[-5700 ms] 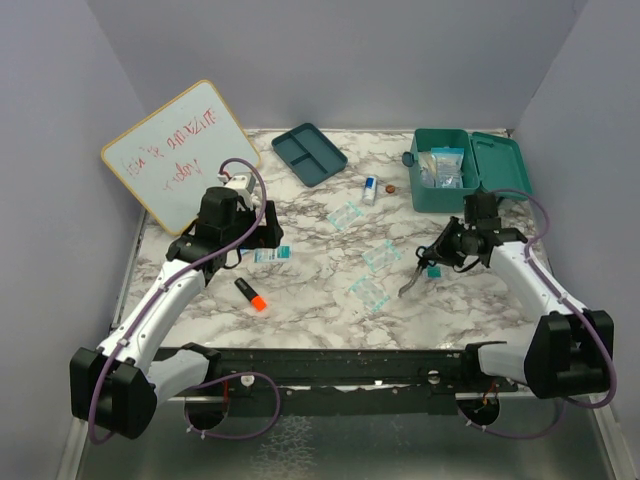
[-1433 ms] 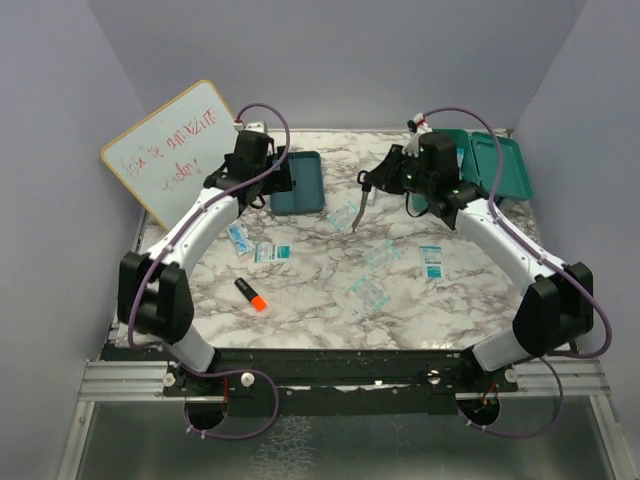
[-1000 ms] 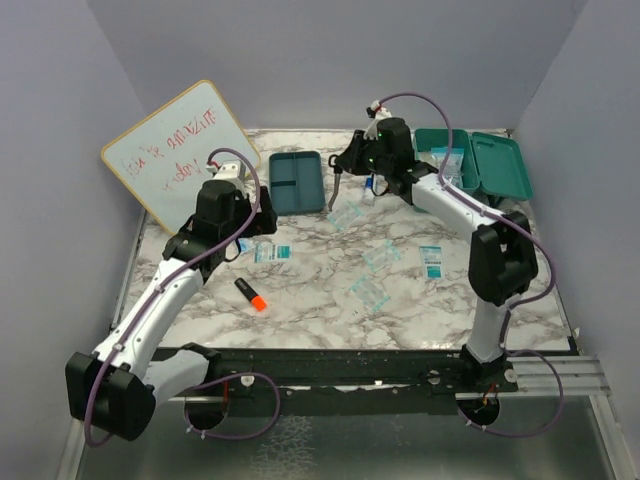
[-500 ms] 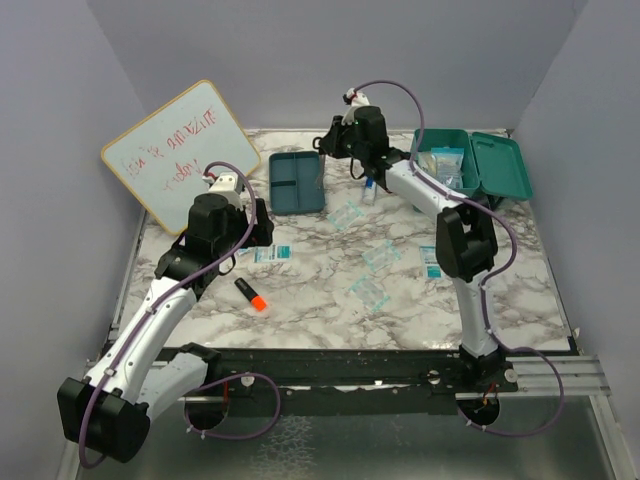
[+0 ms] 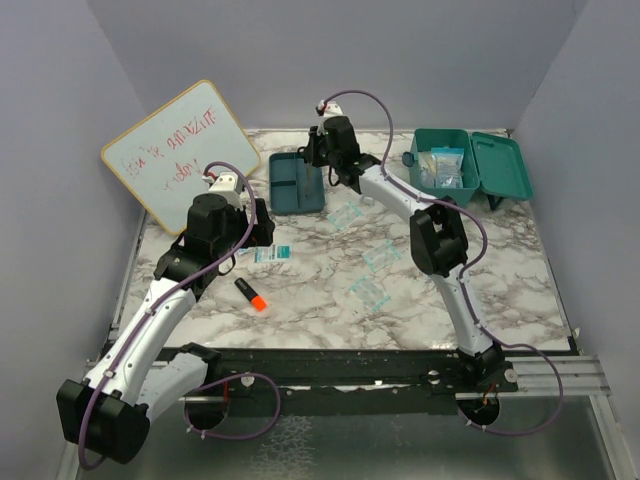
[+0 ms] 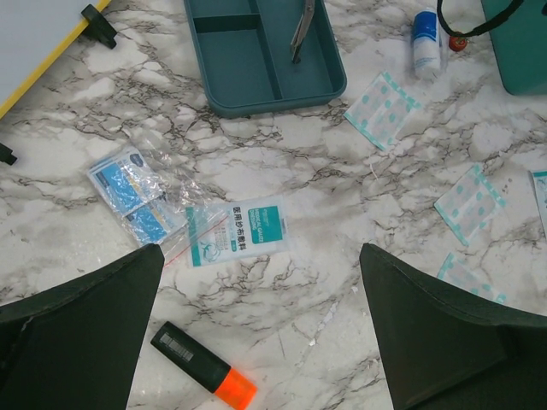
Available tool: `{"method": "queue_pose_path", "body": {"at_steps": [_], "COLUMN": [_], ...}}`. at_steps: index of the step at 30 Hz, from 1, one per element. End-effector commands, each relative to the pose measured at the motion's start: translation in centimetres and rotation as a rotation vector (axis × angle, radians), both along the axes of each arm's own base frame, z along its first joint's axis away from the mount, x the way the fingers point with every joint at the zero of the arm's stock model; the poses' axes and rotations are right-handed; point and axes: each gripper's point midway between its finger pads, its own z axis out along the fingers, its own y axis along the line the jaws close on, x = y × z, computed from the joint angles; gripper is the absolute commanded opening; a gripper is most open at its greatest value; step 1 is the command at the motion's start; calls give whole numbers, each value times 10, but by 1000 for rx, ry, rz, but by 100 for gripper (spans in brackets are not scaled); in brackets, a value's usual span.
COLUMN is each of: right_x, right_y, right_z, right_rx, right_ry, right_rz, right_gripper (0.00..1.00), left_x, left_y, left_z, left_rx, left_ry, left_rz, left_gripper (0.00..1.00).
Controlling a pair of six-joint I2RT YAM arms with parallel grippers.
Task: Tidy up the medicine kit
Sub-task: Place the scissors in the medicine box compartment.
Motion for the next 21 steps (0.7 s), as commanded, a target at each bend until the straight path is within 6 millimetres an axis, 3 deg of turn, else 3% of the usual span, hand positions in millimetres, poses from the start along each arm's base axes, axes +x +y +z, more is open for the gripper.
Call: {"method": "queue_pose_path", "body": {"at_steps": [1,7,12,16,21], "right_x": [10,9,11,14,12], "right_y": [-10,-8,-8,-5,-4], "right_z": [-23,-56,-65,-56,-22], "right_rx": [-75,-106,-104,-91,-59], "right_ry": [21,82,95,81,45], "right_rz": [-80,-77,-87,-85,-76], "right_gripper": [1,5,11,22,32], "left_x": [-2,-2,-2,-3,-3], "left_y": [-3,-2,-2,-3,-3], "left_z": [7,8,8,8,7], "left_rx": [-9,-9,-9,-8,-7], "left_ry": [-24,-28,-27,-26,-24], "left_rz": [-23,-23,-23,-25,-25], "left_gripper": [99,99,99,99,99]}}
